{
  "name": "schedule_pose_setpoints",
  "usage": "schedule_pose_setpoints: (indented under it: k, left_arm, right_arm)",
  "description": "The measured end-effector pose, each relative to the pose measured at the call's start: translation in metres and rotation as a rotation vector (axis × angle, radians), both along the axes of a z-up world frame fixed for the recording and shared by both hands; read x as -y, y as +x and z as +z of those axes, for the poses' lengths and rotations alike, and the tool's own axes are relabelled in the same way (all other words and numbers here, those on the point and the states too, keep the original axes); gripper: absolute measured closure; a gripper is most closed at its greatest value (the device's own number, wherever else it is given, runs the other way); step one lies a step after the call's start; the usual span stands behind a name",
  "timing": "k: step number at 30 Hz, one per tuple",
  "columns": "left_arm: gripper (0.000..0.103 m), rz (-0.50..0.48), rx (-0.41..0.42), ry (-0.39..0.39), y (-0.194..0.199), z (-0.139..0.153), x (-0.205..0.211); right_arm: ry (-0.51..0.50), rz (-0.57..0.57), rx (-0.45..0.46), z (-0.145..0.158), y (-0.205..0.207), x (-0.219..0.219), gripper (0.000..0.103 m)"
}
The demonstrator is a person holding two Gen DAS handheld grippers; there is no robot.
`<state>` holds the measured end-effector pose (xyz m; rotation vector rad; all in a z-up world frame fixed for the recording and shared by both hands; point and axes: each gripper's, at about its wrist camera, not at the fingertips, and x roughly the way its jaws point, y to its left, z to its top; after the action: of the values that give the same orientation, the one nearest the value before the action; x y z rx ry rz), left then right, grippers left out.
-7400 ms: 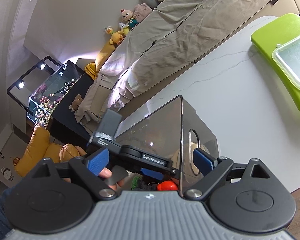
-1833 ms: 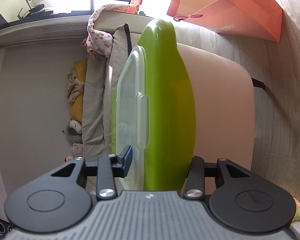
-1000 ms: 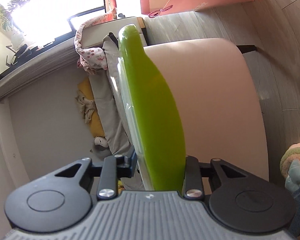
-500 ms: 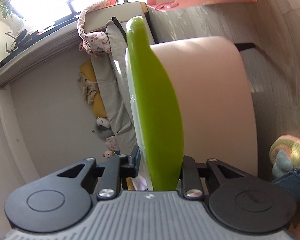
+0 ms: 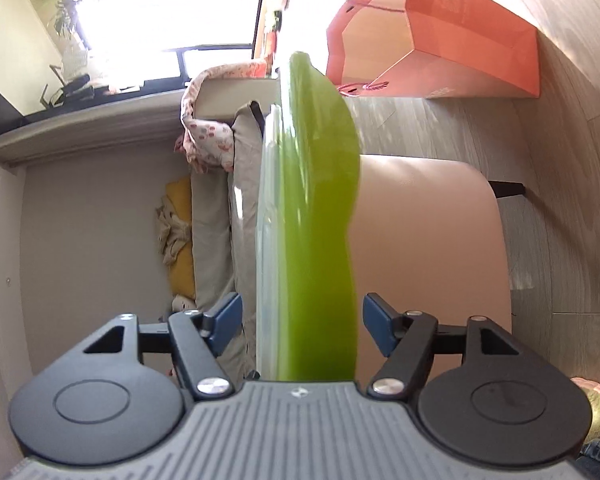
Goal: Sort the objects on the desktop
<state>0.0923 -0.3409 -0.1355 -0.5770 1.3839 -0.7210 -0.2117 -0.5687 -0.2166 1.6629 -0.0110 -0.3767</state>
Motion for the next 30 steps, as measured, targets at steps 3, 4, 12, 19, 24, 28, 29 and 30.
schedule_pose_setpoints:
  k: [3, 4, 12, 19, 24, 28, 29, 30]
  left_arm:
    - [0.055, -0.022, 0.013, 0.013, -0.005, 0.002, 0.004]
    - [0.055, -0.031, 0.017, 0.017, -0.006, 0.003, 0.005]
    - [0.043, -0.157, 0.246, 0.063, -0.034, 0.034, 0.004]
    - [0.023, -0.211, 0.411, 0.075, -0.056, 0.055, -0.001]
    - [0.014, -0.222, 0.441, 0.075, -0.058, 0.077, 0.005]
    - [0.013, -0.229, 0.439, 0.076, -0.06, 0.081, 0.003]
    - [0.013, -0.233, 0.436, 0.077, -0.061, 0.081, 0.003]
    - [0.012, -0.234, 0.43, 0.076, -0.061, 0.08, 0.002]
  right_arm:
    - [-0.011, -0.037, -0.035, -0.002, 0.011, -0.021, 0.029]
    - [0.0, -0.04, -0.028, -0.002, 0.017, -0.021, 0.029]
    - [0.135, 0.038, 0.119, 0.0, 0.026, 0.005, 0.082]
    - [-0.099, -0.03, -0.081, 0.02, -0.012, 0.025, 0.042]
    - [-0.103, -0.012, -0.124, 0.012, 0.01, 0.003, 0.033]
    - [0.022, -0.022, -0.077, 0.0, 0.028, -0.005, 0.033]
    - [0.047, -0.011, -0.077, -0.002, 0.032, -0.005, 0.039]
    - [0.063, 0.002, -0.073, -0.005, 0.036, -0.005, 0.052]
